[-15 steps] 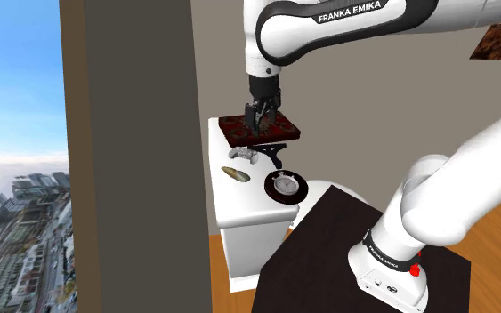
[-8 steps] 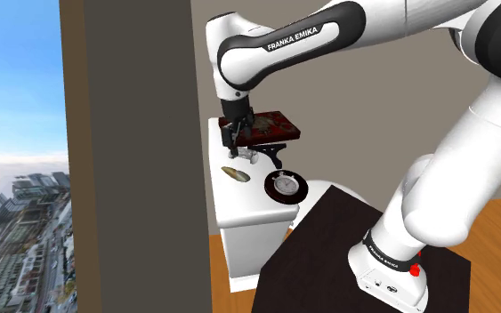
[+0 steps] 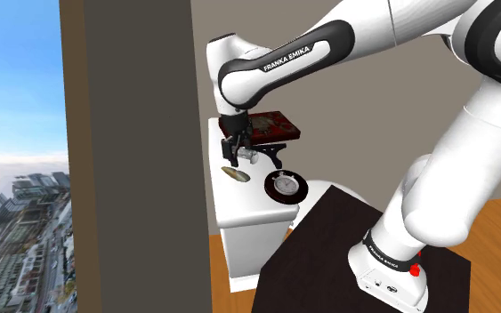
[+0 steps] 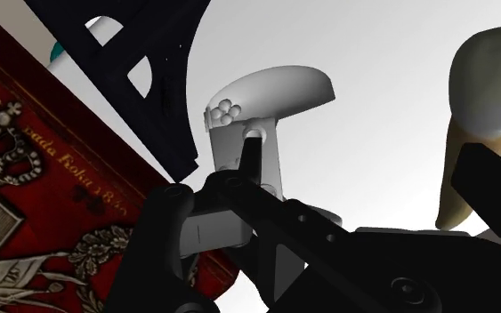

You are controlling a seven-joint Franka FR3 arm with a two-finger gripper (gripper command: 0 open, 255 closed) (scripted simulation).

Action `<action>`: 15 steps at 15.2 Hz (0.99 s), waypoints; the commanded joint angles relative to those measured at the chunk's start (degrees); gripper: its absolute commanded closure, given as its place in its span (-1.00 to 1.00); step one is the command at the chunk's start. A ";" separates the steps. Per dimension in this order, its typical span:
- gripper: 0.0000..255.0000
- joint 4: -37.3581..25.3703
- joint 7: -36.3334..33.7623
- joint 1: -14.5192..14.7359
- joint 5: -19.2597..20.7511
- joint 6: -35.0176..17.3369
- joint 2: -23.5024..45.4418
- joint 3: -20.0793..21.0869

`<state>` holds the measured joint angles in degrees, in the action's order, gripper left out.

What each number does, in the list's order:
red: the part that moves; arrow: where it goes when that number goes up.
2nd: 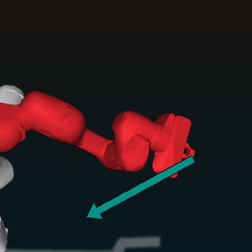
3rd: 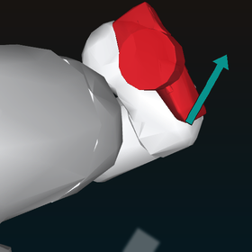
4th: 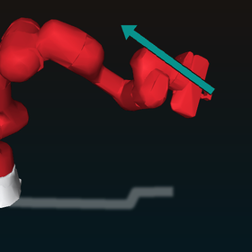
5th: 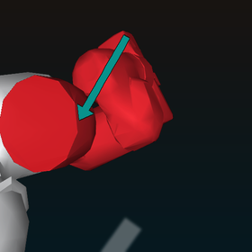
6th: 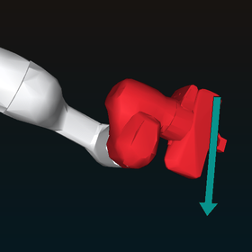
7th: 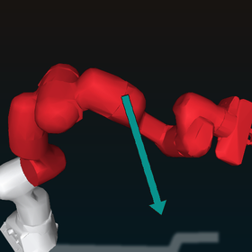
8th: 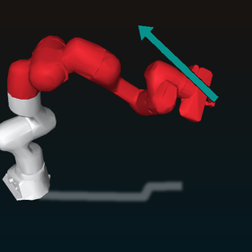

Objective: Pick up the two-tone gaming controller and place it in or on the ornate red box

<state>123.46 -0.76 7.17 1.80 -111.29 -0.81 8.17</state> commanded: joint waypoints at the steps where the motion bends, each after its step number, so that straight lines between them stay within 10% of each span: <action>1: -1.00 0.29 -0.01 -0.01 0.02 -0.39 0.07 -0.01; 7: -1.00 0.28 -0.01 -0.01 0.02 -0.37 0.08 -0.01; 8: 1.00 0.28 -0.01 -0.01 0.02 -0.37 0.08 -0.01; 15: 1.00 0.28 0.00 -0.01 0.02 -0.38 0.08 -0.01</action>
<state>123.73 -0.77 7.16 1.82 -111.66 -0.73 8.16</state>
